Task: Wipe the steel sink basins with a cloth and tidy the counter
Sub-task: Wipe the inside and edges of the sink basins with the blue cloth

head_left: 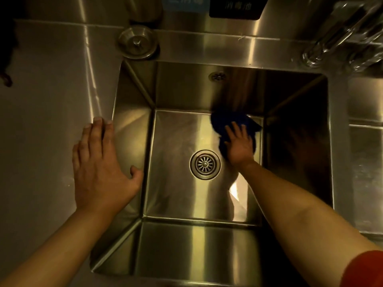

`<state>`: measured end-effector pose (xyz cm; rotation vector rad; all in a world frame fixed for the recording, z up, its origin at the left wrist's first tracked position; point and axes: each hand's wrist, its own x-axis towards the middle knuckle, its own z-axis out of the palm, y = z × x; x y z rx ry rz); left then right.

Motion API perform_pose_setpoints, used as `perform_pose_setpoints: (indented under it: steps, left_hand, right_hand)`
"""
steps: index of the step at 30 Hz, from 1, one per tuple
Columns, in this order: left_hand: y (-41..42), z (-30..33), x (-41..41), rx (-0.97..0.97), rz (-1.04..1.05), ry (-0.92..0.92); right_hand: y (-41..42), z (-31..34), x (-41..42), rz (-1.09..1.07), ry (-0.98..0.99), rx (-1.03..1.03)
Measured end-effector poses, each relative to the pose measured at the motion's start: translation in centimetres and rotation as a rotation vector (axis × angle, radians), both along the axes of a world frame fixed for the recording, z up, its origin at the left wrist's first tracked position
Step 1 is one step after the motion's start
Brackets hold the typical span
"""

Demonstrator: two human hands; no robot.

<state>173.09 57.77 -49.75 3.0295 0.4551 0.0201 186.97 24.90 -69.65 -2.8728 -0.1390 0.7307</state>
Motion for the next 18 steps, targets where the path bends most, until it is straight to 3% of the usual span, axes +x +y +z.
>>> perform_pose_setpoints:
  steps: [4,10,14,18]
  left_hand:
    - [-0.2,0.2,-0.1,-0.005,-0.003,-0.012]
    - [-0.5,0.8,0.1,-0.011,-0.016,0.011]
    - [-0.8,1.7,0.0,-0.041,-0.023,0.035]
    - [-1.0,2.4,0.0,-0.073,-0.031,0.038]
  right_hand:
    - [-2.7,0.4,-5.4,-0.164,0.103,-0.113]
    - [1.3,3.0,-13.9,0.052,0.313,-0.108]
    - [5.7,5.7,-16.6,0.24,0.523,0.066]
    - [8.6,8.1,-16.9,0.273,0.523,0.27]
